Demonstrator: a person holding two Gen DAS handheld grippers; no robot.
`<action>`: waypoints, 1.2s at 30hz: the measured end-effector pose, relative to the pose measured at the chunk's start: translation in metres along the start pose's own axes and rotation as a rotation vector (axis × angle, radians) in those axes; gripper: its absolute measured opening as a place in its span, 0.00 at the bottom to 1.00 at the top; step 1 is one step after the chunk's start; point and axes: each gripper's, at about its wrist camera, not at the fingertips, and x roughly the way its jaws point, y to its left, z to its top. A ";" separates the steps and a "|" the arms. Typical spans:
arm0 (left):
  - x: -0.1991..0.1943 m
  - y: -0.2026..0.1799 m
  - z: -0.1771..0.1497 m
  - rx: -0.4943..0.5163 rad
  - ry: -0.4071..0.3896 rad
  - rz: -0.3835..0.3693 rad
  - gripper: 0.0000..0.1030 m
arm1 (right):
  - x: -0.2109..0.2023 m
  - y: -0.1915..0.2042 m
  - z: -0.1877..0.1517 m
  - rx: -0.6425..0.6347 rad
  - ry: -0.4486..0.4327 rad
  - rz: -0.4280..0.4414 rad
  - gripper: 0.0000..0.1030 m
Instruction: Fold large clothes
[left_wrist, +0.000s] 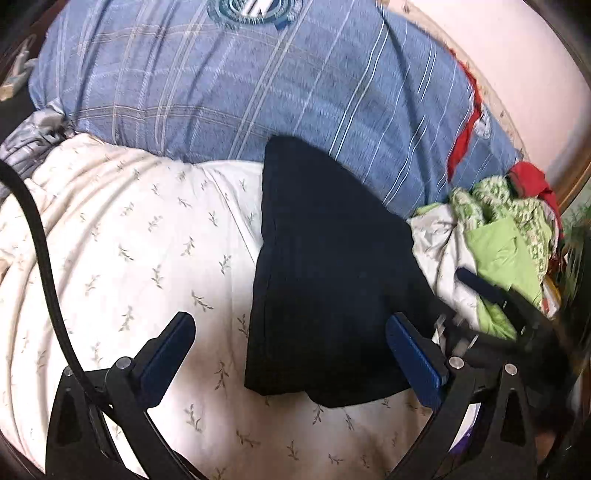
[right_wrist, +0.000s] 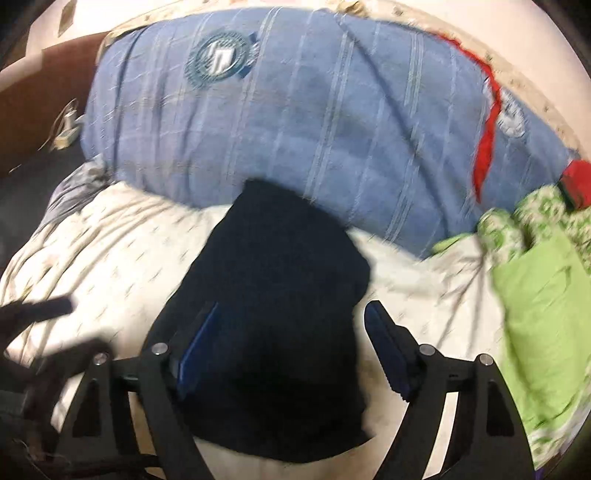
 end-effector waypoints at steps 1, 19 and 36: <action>0.007 -0.002 0.001 0.024 -0.002 0.015 0.99 | 0.013 0.002 -0.009 0.006 0.033 0.001 0.77; 0.042 -0.030 -0.044 0.261 -0.016 0.180 0.99 | 0.020 -0.026 -0.059 0.171 0.049 -0.016 0.74; 0.033 -0.024 -0.042 0.249 -0.019 0.230 0.99 | 0.034 -0.040 -0.075 0.179 0.073 -0.037 0.78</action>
